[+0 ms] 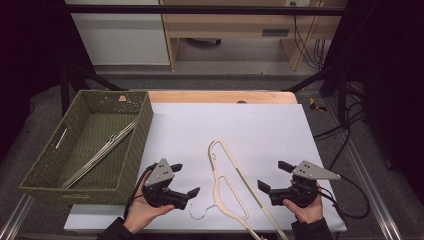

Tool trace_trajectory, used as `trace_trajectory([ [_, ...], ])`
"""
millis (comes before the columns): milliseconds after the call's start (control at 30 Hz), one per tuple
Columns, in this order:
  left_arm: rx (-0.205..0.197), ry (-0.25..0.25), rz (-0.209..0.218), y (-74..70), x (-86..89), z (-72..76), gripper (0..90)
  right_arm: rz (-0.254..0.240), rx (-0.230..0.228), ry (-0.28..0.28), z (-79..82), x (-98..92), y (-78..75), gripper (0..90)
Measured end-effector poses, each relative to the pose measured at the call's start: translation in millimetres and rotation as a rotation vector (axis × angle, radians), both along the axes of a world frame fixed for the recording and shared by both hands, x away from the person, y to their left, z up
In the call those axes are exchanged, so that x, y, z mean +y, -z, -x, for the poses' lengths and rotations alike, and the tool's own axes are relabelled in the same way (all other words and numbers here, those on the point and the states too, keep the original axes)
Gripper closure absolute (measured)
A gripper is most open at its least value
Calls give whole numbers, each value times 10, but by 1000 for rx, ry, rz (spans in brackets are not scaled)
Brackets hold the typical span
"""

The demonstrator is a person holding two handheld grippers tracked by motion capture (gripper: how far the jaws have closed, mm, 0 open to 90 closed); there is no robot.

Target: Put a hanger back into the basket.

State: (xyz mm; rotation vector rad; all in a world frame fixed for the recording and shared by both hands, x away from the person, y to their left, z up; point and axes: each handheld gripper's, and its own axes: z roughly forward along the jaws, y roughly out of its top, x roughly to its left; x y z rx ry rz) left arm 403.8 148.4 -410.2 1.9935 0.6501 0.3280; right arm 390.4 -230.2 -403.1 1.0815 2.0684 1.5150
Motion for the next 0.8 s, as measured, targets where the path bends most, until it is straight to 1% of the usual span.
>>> trace_trajectory([
  [67, 19, 10, -18, 66, -58, 7, 81, -1, 7, -9, 3, 6, 4, 26],
  [100, 24, 14, -27, 99, -88, 12, 81, 1, 7, -15, 4, 9, 6, 26],
  [133, 24, 14, -27, 99, -88, 12, 82, 1, 7, -15, 4, 9, 6, 26],
  [167, 40, 25, -42, 160, -153, 28, 83, 5, 4, -17, 13, 9, 8, 26],
  [200, 40, 25, -42, 160, -153, 28, 83, 5, 4, -17, 13, 9, 8, 26],
  [233, 51, 39, -57, 218, -221, 44, 84, 2, -1, -17, 19, 10, 5, 27],
  [300, 58, 56, -78, 268, -280, 56, 85, 2, -4, -18, 25, 7, 1, 28],
  [333, 58, 56, -78, 268, -280, 56, 87, 7, -7, -20, 27, 0, -1, 28],
  [367, 66, 66, -90, 312, -329, 71, 89, 4, -7, -14, 29, 4, -2, 30],
  [433, 73, 76, -102, 353, -374, 86, 97, 6, 0, -20, 31, 3, -5, 35],
  [467, 77, 84, -109, 370, -395, 93, 103, 6, -3, -23, 29, 9, -3, 35],
  [533, 83, 88, -114, 387, -416, 100, 118, 15, 1, -23, 34, 15, -2, 41],
  [567, 86, 90, -119, 420, -452, 114, 133, 14, 3, -23, 35, 23, 0, 42],
  [700, 95, 110, -145, 482, -503, 128, 233, 28, 7, -25, 33, 38, 16, 53],
  [733, 104, 114, -150, 500, -515, 133, 263, 28, 11, -28, 31, 45, 20, 54],
  [800, 108, 119, -155, 518, -527, 135, 313, 31, 12, -30, 29, 48, 24, 55],
])
